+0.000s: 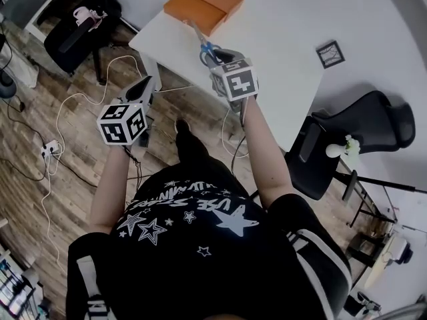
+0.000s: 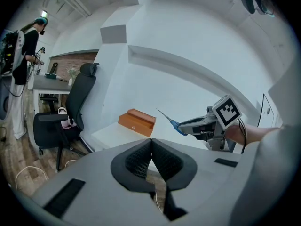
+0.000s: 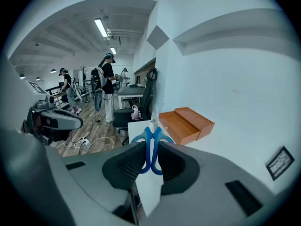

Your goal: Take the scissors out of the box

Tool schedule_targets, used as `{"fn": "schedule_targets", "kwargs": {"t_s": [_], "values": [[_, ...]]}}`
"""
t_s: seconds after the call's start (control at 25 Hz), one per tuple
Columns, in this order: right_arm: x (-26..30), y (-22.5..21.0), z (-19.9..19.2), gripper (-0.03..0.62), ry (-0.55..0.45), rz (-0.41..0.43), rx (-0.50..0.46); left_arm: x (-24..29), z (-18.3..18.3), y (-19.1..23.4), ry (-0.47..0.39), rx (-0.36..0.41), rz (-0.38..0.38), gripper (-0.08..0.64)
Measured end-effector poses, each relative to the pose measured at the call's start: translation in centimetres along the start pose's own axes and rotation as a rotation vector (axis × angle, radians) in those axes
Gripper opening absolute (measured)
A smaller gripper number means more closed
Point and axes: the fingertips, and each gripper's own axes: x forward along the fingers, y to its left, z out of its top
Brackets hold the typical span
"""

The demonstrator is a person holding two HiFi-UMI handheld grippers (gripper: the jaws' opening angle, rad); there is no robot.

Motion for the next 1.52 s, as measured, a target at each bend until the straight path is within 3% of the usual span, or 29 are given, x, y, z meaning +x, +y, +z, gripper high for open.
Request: {"fn": "schedule_targets", "kwargs": {"t_s": [0.32, 0.84, 1.52], "values": [[-4.6, 3.1, -3.2, 0.104, -0.024, -0.005, 0.074, -4.5, -2.4, -2.6, -0.011, 0.012, -0.011, 0.018], [-11.5, 9.1, -7.7, 0.104, -0.031, -0.04, 0.068, -11.1, -5.4, -5.8, -0.019, 0.026, -0.044, 0.018], [-14.0, 10.9, -12.5, 0.104, 0.001, -0.038, 0.083, -13.0, -7.9, -8.3, 0.012, 0.044, -0.065, 0.018]]}}
